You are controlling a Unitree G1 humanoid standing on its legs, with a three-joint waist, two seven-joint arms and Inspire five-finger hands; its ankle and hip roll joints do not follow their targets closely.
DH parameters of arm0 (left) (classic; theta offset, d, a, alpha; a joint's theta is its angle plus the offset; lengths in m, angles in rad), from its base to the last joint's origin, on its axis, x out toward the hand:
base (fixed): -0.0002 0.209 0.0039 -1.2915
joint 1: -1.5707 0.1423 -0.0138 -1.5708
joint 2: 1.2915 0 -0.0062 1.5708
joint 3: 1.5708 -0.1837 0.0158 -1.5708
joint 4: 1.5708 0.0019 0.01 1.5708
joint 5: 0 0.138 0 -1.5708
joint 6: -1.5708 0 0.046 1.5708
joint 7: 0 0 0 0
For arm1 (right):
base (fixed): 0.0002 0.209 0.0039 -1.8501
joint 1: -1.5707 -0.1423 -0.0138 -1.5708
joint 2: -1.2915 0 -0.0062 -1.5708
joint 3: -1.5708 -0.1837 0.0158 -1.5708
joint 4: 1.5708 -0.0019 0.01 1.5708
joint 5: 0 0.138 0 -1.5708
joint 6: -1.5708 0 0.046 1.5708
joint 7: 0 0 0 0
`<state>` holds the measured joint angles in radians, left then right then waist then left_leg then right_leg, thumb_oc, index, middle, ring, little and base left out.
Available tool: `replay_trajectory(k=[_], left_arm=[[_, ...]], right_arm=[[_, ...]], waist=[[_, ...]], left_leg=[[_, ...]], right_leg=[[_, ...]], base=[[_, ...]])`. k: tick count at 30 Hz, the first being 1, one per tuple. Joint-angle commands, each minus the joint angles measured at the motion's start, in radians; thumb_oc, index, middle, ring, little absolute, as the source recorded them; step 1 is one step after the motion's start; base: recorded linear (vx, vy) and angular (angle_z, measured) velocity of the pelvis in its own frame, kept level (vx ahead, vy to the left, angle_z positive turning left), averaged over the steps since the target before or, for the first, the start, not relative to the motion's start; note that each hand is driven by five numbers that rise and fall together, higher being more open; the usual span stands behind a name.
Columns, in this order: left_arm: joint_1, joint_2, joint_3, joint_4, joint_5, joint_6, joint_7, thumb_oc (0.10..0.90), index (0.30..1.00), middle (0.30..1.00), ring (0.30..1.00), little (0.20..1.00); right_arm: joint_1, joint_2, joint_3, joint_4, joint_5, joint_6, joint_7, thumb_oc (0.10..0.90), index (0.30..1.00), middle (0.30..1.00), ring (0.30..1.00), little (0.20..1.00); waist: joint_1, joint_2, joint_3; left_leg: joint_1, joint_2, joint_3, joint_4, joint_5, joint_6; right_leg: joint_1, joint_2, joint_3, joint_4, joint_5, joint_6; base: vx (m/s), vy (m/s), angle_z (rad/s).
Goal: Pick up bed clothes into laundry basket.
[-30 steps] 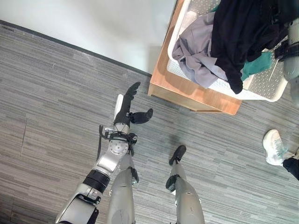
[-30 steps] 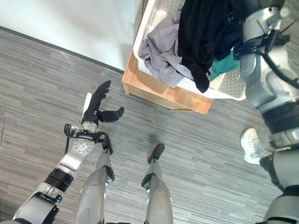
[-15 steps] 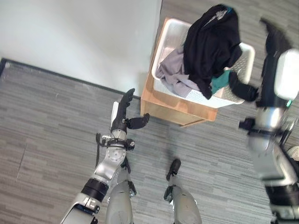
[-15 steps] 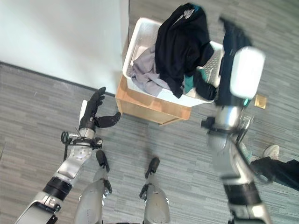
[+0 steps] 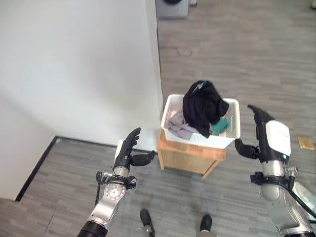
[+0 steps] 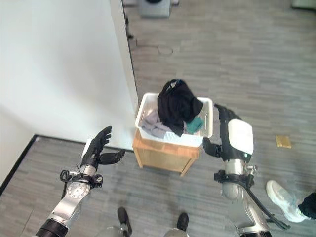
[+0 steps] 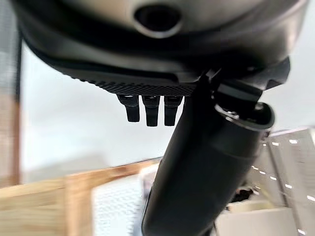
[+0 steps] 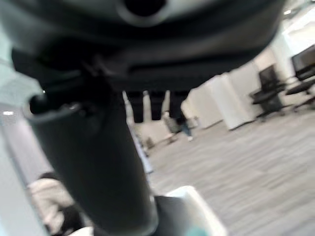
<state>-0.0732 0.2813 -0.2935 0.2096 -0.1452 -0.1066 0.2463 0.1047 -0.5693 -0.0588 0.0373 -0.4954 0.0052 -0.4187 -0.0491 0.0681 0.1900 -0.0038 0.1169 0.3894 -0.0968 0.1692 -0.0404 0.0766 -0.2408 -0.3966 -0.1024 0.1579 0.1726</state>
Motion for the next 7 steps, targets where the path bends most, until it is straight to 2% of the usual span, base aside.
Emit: replay_trajectory(k=[1,6,7], left_arm=[[-0.052,0.016,0.002,-0.115,0.007,-0.136,-0.012,0.8,0.9,0.9,0.9,0.9],[-0.052,0.016,0.002,-0.115,0.007,-0.136,-0.012,0.8,0.9,0.9,0.9,0.9],[-0.036,0.013,0.007,-0.088,0.02,-0.132,-0.02,0.8,0.9,0.9,0.9,0.9]], right_arm=[[-0.023,-0.001,-0.058,0.005,0.055,-0.03,-0.048,0.8,0.9,0.9,0.9,0.9],[-0.023,-0.001,-0.058,0.005,0.055,-0.03,-0.048,0.8,0.9,0.9,0.9,0.9],[0.018,0.009,-0.076,0.113,0.058,-0.002,-0.05,0.8,0.9,0.9,0.9,0.9]], waist=[[-0.004,-0.016,-0.066],[-0.004,-0.016,-0.066],[-0.02,-0.01,-0.093]], left_leg=[[0.067,0.019,0.044,0.01,-0.213,-0.027],[0.067,0.019,0.044,0.01,-0.213,-0.027],[0.096,0.023,0.057,0.01,-0.221,-0.03]], right_leg=[[0.005,-0.049,-0.021,0.015,-0.17,0.018],[0.005,-0.049,-0.021,0.015,-0.17,0.018],[0.017,-0.041,-0.008,0.015,-0.17,0.014]], base=[[0.01,-0.025,-0.16],[0.02,-0.027,-0.09],[0.11,-0.203,0.0]])
